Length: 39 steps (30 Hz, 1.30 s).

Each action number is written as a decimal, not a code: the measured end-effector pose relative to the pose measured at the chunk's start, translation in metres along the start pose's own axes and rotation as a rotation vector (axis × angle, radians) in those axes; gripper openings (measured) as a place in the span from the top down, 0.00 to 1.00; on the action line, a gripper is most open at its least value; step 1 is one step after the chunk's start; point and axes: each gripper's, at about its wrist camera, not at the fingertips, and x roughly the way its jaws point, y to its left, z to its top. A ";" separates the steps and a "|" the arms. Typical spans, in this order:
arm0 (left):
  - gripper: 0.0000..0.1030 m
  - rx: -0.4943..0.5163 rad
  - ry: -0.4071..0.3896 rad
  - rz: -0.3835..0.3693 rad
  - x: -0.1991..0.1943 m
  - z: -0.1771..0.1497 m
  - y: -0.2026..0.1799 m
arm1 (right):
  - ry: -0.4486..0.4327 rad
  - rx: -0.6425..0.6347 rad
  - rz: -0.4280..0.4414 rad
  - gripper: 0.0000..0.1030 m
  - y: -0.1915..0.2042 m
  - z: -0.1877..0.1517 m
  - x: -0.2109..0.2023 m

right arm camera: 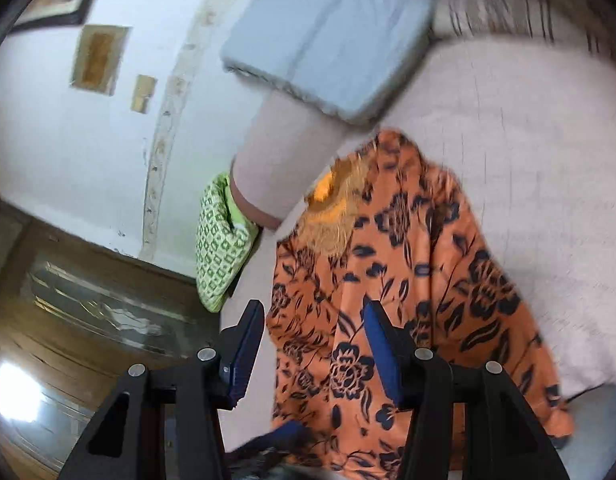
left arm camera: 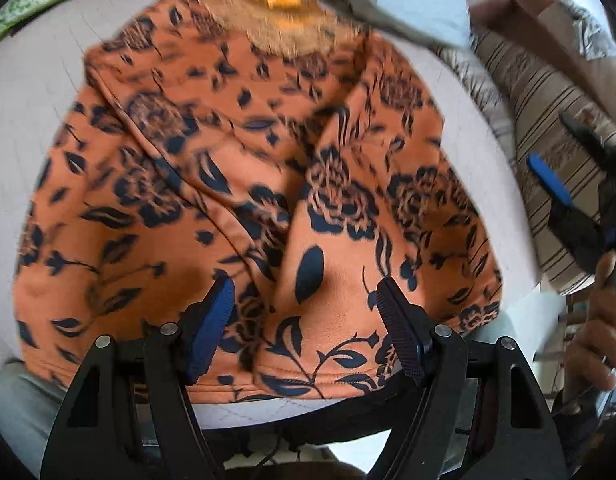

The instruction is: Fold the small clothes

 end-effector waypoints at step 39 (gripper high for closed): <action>0.98 -0.114 -0.044 -0.102 -0.040 0.038 0.125 | 0.408 -0.228 -0.428 0.97 0.019 0.109 0.304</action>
